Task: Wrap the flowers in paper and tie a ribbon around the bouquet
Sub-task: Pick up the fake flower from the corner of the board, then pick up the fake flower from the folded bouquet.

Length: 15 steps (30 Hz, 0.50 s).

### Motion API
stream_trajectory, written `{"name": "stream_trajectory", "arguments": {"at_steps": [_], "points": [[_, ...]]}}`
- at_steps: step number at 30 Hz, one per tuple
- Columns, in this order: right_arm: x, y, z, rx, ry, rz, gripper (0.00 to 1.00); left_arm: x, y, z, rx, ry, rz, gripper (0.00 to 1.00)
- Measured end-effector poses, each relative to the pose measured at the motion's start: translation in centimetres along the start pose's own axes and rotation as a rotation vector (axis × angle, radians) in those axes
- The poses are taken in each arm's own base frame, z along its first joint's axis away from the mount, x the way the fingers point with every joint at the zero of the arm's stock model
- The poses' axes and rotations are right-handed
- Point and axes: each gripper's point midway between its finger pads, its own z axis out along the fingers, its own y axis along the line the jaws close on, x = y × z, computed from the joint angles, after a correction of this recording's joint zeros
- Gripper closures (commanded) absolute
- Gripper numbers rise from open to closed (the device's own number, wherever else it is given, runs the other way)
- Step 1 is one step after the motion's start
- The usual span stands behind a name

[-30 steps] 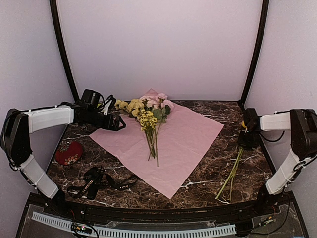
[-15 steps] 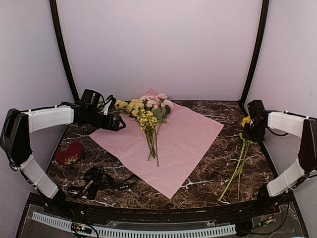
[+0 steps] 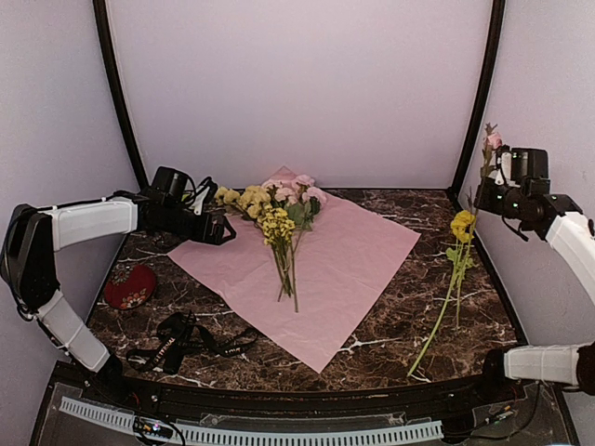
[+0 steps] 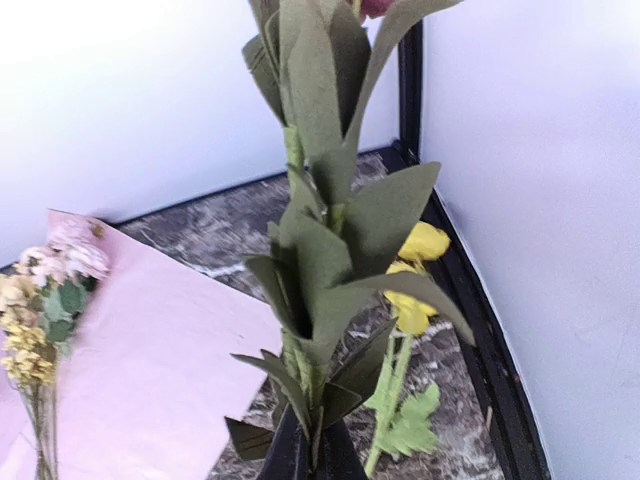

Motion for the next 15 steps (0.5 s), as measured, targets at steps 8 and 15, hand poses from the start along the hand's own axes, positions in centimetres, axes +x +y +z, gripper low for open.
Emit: {"name": "stream_trajectory", "arguments": {"at_steps": [8,15], "points": [[-6.3,6.9,-5.8,-0.399,-0.212,0.004,1.00,-0.3,-0.1,-0.4,0.001,-0.011,0.004,0.01],[-7.9,17.6,-6.0,-0.779,-0.215,0.044,1.00,-0.4,-0.2,-0.4,0.002,-0.014,0.005,0.01]]}}
